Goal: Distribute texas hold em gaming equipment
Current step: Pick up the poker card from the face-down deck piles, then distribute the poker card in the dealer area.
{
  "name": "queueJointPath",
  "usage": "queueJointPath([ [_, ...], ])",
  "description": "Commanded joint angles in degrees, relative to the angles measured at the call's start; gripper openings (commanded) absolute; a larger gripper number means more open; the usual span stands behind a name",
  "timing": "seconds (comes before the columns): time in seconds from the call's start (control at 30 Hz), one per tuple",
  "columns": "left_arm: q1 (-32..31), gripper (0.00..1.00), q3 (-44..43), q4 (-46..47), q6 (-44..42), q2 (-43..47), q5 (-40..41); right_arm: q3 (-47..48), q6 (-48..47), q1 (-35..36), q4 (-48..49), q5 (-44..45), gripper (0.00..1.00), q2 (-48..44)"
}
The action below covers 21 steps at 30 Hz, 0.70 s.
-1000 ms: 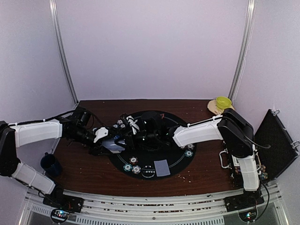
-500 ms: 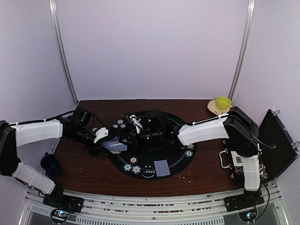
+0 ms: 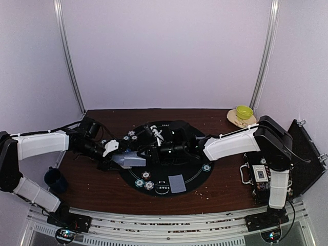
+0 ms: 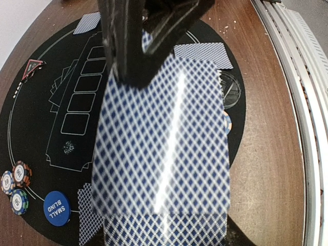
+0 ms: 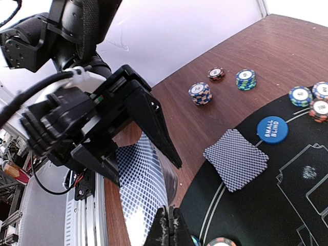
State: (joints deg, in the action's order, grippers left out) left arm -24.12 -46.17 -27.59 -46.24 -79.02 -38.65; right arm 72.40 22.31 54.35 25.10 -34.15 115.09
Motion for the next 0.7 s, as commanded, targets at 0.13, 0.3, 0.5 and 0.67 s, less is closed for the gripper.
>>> queueJointPath([
  [0.13, -0.1, 0.47, -0.2, 1.7, 0.5, -0.4, -1.0, -11.8, 4.1, -1.5, 10.0, 7.2, 0.00, -11.2],
  [0.3, -0.1, 0.47, -0.2, 2.0, 0.8, -0.4, -0.7, -22.9, 10.1, -1.3, 19.8, 19.1, 0.00, -16.5],
  [0.5, -0.1, 0.47, -0.2, 2.2, 0.9, -0.4, -0.8, -38.6, 20.2, 2.3, 34.1, 39.5, 0.00, -18.7],
  [0.67, -0.1, 0.47, -0.2, 2.2, 1.1, -0.2, -0.9, -46.4, 29.0, 7.9, 46.8, 55.1, 0.00, -13.6],
])
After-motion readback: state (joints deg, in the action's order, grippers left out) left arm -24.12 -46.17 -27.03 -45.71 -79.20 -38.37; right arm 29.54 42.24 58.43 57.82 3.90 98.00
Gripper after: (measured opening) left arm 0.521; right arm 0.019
